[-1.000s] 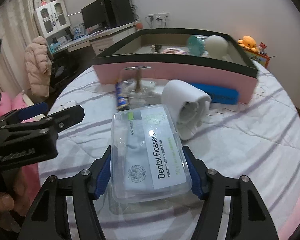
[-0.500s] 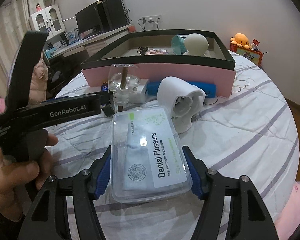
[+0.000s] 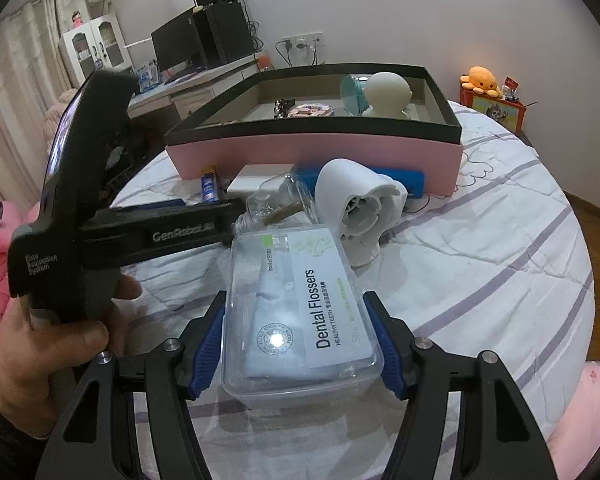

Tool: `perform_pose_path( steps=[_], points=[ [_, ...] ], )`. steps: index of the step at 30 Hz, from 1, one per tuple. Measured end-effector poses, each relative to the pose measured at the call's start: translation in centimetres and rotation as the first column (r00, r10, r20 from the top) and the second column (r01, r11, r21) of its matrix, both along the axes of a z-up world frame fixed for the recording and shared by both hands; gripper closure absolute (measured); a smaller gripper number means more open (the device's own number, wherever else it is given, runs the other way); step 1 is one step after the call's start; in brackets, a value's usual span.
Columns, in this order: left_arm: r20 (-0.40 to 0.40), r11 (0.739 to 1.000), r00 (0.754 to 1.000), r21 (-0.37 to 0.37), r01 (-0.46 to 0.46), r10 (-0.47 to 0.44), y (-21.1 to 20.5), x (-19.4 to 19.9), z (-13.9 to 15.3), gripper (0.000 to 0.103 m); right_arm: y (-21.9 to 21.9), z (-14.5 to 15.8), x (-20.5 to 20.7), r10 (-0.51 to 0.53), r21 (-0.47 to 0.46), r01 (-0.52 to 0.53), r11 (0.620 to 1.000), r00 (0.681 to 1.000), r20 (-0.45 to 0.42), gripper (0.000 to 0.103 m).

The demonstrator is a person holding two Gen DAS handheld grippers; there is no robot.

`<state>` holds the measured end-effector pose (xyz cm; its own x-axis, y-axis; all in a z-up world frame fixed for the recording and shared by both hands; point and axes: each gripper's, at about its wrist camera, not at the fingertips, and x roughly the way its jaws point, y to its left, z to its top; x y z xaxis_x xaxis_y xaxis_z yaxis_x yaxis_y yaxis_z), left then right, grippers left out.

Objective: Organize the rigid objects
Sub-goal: 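Grasp the blue-and-gold tube with the left gripper while the right gripper grasps the dental flosser case, then lower the tube and flosser case into the box and open both grippers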

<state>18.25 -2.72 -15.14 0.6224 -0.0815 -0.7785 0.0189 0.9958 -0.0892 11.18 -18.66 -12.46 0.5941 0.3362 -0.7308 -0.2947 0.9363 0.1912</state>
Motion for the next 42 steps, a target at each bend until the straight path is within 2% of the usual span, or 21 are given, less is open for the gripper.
perform_pose_path(
  steps=[1,4,8,11,16,21,23,27,30,35,42],
  points=[
    [0.003,1.000,1.000,-0.001,-0.009,0.009,0.5,-0.1,0.1,0.066,-0.1,0.1,0.0,0.000,0.006,0.000,1.000,1.000,0.001,0.037],
    [0.000,0.998,1.000,-0.060,-0.006,0.006,2.0,-0.1,0.2,0.067,-0.2,0.2,-0.1,-0.001,0.009,0.001,1.000,1.000,0.003,0.037],
    [0.011,1.000,1.000,-0.014,0.005,-0.004,1.5,0.0,0.2,0.062,-0.3,0.1,0.0,-0.001,0.014,0.001,1.000,1.000,0.001,0.037],
    [0.016,1.000,1.000,-0.012,0.015,-0.015,1.3,0.2,0.2,0.062,-0.1,-0.1,0.2,0.000,0.007,0.000,1.000,1.000,-0.004,0.037],
    [0.018,0.994,0.999,-0.104,0.036,-0.034,3.2,-1.0,0.5,0.074,0.4,-0.2,0.0,0.006,-0.017,-0.006,1.000,1.000,-0.003,0.038],
    [0.040,0.992,0.998,-0.118,0.051,-0.047,4.4,-2.5,1.3,0.088,-0.1,1.0,-0.9,0.009,-0.004,-0.008,1.000,1.000,0.019,0.038],
    [0.041,0.990,0.998,-0.131,0.052,-0.047,4.6,-2.7,1.4,0.088,-0.3,1.4,-1.1,0.006,-0.005,-0.006,1.000,1.000,0.025,0.038],
    [0.016,0.993,0.999,-0.108,0.050,-0.049,4.6,-1.9,0.6,0.087,-0.5,1.5,-1.1,0.000,0.003,0.000,1.000,1.000,0.027,0.038],
    [0.025,0.996,0.998,-0.074,0.053,-0.051,4.0,-1.4,0.3,0.087,-0.2,1.0,-0.9,0.002,0.002,-0.002,1.000,1.000,0.018,0.038],
    [0.034,0.993,0.998,-0.098,0.059,-0.056,4.2,-1.1,0.5,0.088,0.1,0.7,-0.5,0.007,-0.004,-0.007,1.000,1.000,0.010,0.038],
    [0.113,0.995,0.992,-0.079,0.064,-0.054,4.6,-3.3,3.5,0.088,0.2,2.6,-1.3,0.025,0.006,-0.026,1.000,0.998,0.051,0.038]
  ],
)
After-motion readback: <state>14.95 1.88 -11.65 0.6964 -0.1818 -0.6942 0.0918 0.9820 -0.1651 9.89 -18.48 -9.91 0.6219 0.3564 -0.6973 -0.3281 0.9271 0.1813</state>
